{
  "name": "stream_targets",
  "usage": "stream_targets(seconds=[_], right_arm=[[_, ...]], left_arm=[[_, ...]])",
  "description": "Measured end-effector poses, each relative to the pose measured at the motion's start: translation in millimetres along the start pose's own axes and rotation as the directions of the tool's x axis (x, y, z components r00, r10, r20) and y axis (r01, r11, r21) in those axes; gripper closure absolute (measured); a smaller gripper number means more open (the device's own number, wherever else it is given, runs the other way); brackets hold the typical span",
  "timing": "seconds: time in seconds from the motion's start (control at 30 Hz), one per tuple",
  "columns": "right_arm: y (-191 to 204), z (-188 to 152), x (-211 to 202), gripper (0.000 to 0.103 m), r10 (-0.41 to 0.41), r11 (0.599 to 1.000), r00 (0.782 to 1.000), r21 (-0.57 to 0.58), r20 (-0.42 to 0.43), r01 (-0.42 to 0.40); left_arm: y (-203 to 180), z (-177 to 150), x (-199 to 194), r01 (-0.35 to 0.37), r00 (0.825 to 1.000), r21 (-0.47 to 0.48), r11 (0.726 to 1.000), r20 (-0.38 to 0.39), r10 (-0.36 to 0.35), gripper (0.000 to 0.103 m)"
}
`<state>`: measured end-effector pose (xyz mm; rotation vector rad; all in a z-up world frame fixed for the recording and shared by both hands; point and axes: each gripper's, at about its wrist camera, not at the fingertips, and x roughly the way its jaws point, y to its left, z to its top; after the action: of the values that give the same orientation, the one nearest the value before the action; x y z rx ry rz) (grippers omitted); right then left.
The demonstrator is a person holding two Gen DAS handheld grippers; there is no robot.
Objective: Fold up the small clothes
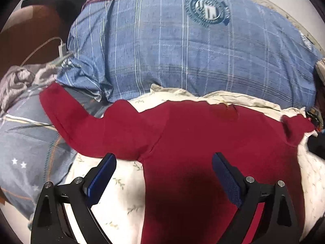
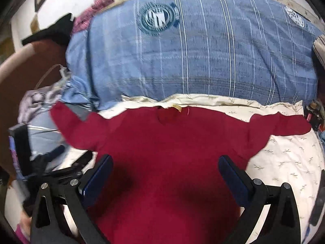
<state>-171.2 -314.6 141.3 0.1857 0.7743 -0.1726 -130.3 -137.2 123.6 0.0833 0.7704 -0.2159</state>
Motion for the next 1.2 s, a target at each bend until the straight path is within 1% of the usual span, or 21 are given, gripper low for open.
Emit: stream_targets(seconds=[0.07, 0.13, 0.2, 0.27, 0.37, 0.47, 0.63, 0.73, 0.93, 1.0, 1.1, 1.2], right_arm=[[2, -3, 25, 0.0, -0.041, 0.999, 0.999, 0.007, -0.013, 0.041], [3, -10, 36, 0.0, -0.065, 0.998, 0.998, 0.003, -0.007, 0.065], [5, -17, 47, 0.0, -0.097, 0.995, 0.995, -0.013, 0.014, 0.097], [7, -22, 61, 0.0, -0.116, 0.993, 0.993, -0.024, 0.03, 0.117], [5, -25, 85, 0.0, -0.141, 0.99, 0.99, -0.025, -0.008, 0.14], [3, -28, 99, 0.001, -0.179, 0.984, 0.984, -0.003, -0.025, 0.179], [2, -28, 103, 0.0, -0.176, 0.984, 0.983, 0.026, -0.047, 0.177], [3, -27, 105, 0.0, -0.18, 0.983, 0.981, 0.027, -0.066, 0.182], [3, -28, 101, 0.0, -0.192, 0.979, 0.979, 0.059, -0.066, 0.196], [4, -29, 100, 0.0, -0.184, 0.98, 0.98, 0.066, -0.071, 0.189], [7, -31, 97, 0.0, -0.18, 0.981, 0.981, 0.061, -0.066, 0.184], [14, -32, 98, 0.0, -0.178, 0.983, 0.981, 0.037, -0.074, 0.181]], left_arm=[[1, 2, 16, 0.015, 1.0, -0.02, 1.0, 0.002, -0.015, 0.008], [2, 2, 30, 0.013, 1.0, -0.03, 0.999, 0.016, -0.012, 0.008], [2, -2, 45, -0.003, 1.0, -0.009, 1.0, 0.026, 0.003, 0.008], [2, -6, 59, -0.014, 1.0, 0.024, 1.0, 0.012, 0.013, 0.008], [6, -12, 70, -0.02, 1.0, 0.052, 0.998, 0.003, 0.02, 0.008], [12, -13, 78, -0.017, 1.0, 0.051, 0.999, -0.001, 0.017, 0.008], [23, -16, 87, -0.002, 1.0, 0.024, 1.0, -0.014, 0.002, 0.008], [26, -18, 90, -0.013, 1.0, 0.029, 0.999, -0.01, 0.013, 0.008], [34, -22, 84, -0.005, 1.0, 0.011, 1.0, 0.011, 0.005, 0.008], [37, -23, 84, -0.005, 1.0, -0.003, 1.0, 0.008, 0.005, 0.008], [42, -24, 86, -0.004, 1.0, -0.024, 1.0, -0.006, 0.004, 0.008], [45, -23, 85, -0.009, 1.0, -0.034, 0.999, -0.004, 0.009, 0.008]])
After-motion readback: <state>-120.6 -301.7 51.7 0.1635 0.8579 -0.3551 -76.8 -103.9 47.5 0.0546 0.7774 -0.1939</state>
